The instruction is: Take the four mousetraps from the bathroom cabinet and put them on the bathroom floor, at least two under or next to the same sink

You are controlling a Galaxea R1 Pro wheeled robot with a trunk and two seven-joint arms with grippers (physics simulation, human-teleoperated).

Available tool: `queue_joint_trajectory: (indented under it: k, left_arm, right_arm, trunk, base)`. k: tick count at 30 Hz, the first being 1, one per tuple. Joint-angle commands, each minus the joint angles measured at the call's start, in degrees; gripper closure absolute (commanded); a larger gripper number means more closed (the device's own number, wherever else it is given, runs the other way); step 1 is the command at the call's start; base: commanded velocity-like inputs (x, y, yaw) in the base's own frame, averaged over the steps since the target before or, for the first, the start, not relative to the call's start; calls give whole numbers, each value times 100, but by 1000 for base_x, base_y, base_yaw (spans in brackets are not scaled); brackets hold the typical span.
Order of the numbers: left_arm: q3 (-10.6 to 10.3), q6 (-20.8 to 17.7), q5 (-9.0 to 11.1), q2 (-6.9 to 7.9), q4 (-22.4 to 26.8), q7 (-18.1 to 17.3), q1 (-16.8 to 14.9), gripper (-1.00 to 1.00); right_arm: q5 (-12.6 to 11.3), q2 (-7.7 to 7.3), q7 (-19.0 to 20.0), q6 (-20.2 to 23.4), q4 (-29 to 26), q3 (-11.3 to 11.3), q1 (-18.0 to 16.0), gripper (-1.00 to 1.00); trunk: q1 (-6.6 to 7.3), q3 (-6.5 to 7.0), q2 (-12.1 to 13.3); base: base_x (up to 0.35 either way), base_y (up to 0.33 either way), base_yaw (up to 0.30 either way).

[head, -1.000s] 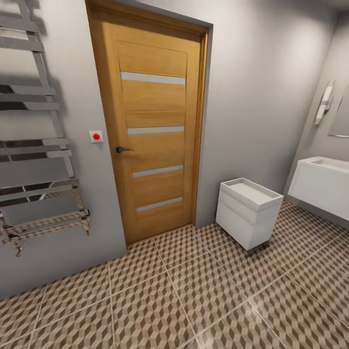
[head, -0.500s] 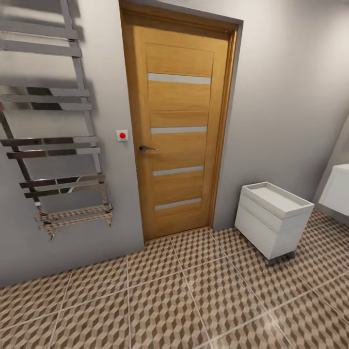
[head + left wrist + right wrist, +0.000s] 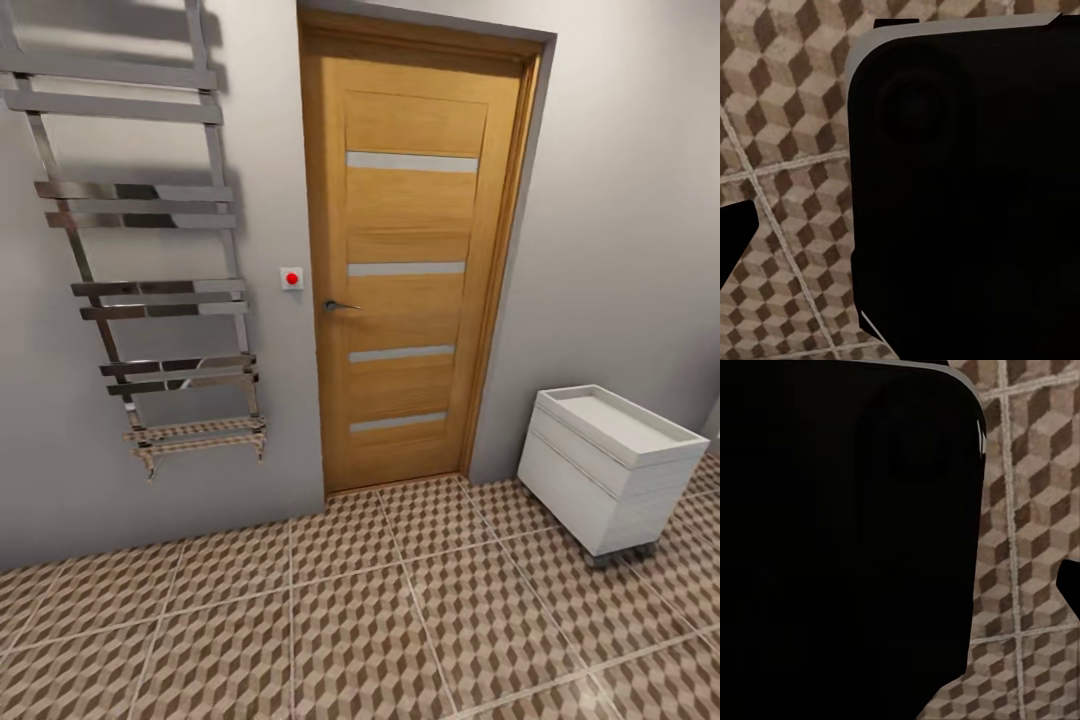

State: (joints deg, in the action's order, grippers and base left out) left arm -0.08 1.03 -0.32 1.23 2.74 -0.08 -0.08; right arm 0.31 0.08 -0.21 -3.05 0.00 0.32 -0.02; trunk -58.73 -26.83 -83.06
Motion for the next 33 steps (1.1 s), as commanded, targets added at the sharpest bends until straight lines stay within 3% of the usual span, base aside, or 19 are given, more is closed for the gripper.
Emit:
queue_joint_trajectory:
  k: [1,12,33]
  left_arm:
    - [-1,11,-3,0,1,-1,-1,-100]
    - [-1,11,-3,0,1,-1,-1,-100]
    - [-1,11,-3,0,0,-1,-1,-100]
  right_arm:
    - [-2,0,-3,-14,0,3,-2,-100]
    - [-6,3,-11,-10,0,10,0,-100]
    - [-30,0,-14,0,0,3,2,-100]
  trunk:
    - [0,-4,-2]
    - [0,-4,-2]
    - [0,-4,-2]
  base:
    - [0,0,46]
    - [0,0,74]
    - [0,0,267]
